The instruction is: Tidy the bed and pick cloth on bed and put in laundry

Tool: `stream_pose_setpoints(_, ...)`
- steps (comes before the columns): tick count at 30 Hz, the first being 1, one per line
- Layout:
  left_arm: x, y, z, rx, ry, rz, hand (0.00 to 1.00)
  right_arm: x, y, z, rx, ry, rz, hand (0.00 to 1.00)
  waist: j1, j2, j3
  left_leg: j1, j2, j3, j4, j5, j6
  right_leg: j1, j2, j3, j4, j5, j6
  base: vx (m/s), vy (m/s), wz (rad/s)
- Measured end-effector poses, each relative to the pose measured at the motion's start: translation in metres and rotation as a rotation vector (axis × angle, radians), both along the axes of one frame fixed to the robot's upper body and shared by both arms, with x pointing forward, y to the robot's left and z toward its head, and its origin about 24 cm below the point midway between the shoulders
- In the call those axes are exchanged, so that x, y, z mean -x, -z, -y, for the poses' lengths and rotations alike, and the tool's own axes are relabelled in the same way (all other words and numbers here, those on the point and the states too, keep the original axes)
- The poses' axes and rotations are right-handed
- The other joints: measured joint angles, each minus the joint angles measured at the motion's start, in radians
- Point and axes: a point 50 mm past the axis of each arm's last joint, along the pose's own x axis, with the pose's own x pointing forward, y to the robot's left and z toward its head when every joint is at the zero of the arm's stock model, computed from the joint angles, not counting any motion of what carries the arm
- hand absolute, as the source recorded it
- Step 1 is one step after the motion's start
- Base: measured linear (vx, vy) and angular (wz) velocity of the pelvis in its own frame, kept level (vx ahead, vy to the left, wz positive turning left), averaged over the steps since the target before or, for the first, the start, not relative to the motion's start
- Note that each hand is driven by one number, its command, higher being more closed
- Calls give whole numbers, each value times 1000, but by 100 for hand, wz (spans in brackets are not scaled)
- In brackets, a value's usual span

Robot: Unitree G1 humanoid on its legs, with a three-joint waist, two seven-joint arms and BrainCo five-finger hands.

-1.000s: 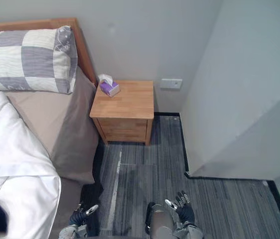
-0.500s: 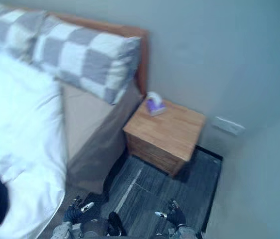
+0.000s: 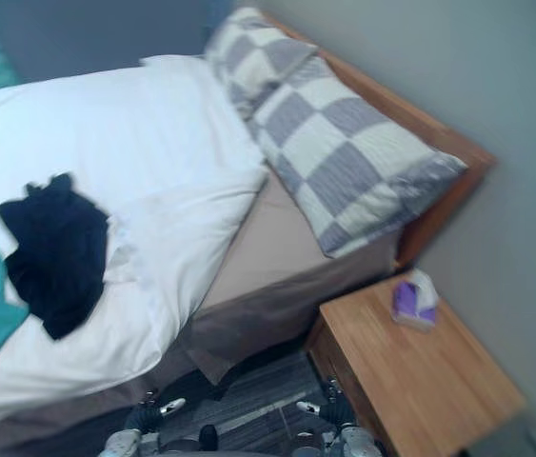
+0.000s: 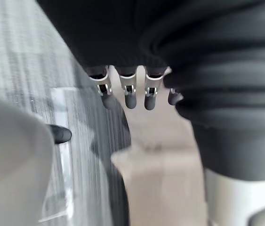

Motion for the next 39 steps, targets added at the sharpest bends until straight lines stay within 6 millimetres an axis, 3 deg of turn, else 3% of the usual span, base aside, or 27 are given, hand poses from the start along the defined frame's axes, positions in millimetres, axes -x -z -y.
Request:
stream_pose_setpoints(1,1,1,4,9,-1,3,0,-1,-1,4,9,0,10,0,-5,20,-3,-1,12,-38,-28,18,-8,-1,31,90,3,1,-2,42,-118,87)
stream_pose_setpoints(3,4,1,4,12,-2,7,0,-3,-2,1,6,-26,24,0,-18,23,-3,-19,29,-89,-45,36,-13,10,73,189,-32,-5,-12,44,-86,72)
stream_pose_setpoints(6,4,0,-1,5,-32,21,0,-6,-3,-5,-10,-29,43,0,-20,11,3,-46,40,-123,-45,67,-35,26,94,181,-80,-19,-35,-3,-63,34)
stream_pose_setpoints(10,6,0,-8,1,-101,25,0,-3,-1,-12,-29,-43,35,0,-17,-13,-4,-43,33,-114,-46,75,-37,54,81,144,-107,-31,-31,-35,10,33)
stream_pose_setpoints(12,8,0,-13,-6,-134,23,0,-4,-1,-23,-62,-47,39,0,-19,-35,-9,-49,28,-39,-45,59,-13,75,61,114,-124,-38,-14,18,72,39)
stream_pose_setpoints(14,9,-2,-18,-16,-157,30,0,0,-1,-29,-105,-4,46,0,-24,-58,-11,-53,26,115,-26,53,-2,96,21,71,-132,-42,-3,106,129,63)
stream_pose_setpoints(16,5,-6,-23,-27,-175,66,0,1,-2,-32,-135,34,53,0,-18,-71,-9,-123,5,174,100,32,7,109,-12,43,-128,-40,11,145,117,66)
stream_pose_setpoints(17,0,-9,-24,-33,-176,92,0,1,-2,-33,-146,44,53,0,-13,-79,-7,-204,-9,202,228,8,29,112,-27,35,-130,-27,17,147,135,82)
stream_pose_setpoints(19,-3,-12,-24,-35,-175,117,0,-3,-4,-34,-156,66,76,0,-25,-73,2,-293,13,303,390,-18,67,114,-20,29,-110,7,5,100,172,101)
stream_pose_setpoints(20,-3,-12,-21,-29,-180,126,0,-3,-5,-33,-149,77,81,0,-22,-57,12,-291,26,351,413,-28,81,120,-14,28,-80,-2,-4,11,176,90)
stream_pose_setpoints(22,-2,-12,-20,-21,-172,132,0,-9,-9,-34,-147,81,114,0,-15,-56,11,-261,7,357,360,-50,95,122,-3,46,-76,-27,-32,-47,129,66)
stream_pose_setpoints(23,0,-11,-17,-5,-169,129,0,-13,-12,-34,-149,84,136,0,-11,-44,9,-243,-2,374,307,-93,111,126,-5,49,-74,-55,-21,-99,69,27)
stream_pose_setpoints(24,-1,-12,-18,-5,-165,134,0,-15,-13,-36,-155,90,146,0,-5,-52,5,-240,-17,386,293,-94,101,124,-20,59,-76,-76,-12,-183,20,7)
stream_pose_setpoints(25,0,-11,-11,20,-159,134,0,-16,-15,-29,-143,105,158,0,1,-29,5,-215,-27,443,237,-88,92,125,-38,76,-96,-103,10,-178,-18,-4)
stream_pose_setpoints(28,10,-8,-3,44,-173,119,0,-6,-13,-20,-128,152,148,0,-9,2,-4,-174,-42,509,148,-78,68,119,-56,101,-110,-100,9,-117,34,0)
stream_pose_setpoints(29,12,-8,-4,45,-199,127,0,-5,-13,-17,-121,158,149,0,-6,5,-4,-158,-38,526,153,-54,108,120,-68,107,-109,-93,4,-29,55,-16)
stream_pose_setpoints(30,16,-8,-6,42,-215,129,0,-5,-13,-16,-118,159,152,0,-2,11,-8,-144,-20,521,157,-45,116,125,-65,115,-108,-91,6,66,-2,-29)
stream_pose_setpoints(34,16,-8,-9,26,-174,125,0,5,-10,-19,-123,188,142,0,-5,-18,-34,-106,-29,549,88,5,97,132,-64,135,-131,-91,4,62,-1,-15)
stream_pose_setpoints(35,15,-8,-13,18,-167,116,0,10,-9,-17,-125,230,138,0,-6,-47,-36,-99,-49,547,64,9,105,126,-75,134,-132,-92,4,108,58,-2)
stream_pose_setpoints(37,13,-7,-16,16,-152,102,0,14,-8,-17,-131,298,131,0,-1,-73,-47,-81,-95,540,42,-7,109,130,-110,132,-136,-95,-2,159,99,-18)
stream_pose_setpoints(39,14,-2,-9,22,-87,56,0,14,-9,-4,-98,337,143,0,-21,-51,-55,-39,-109,506,14,-34,113,49,-117,171,100,-75,-37,175,95,-14)
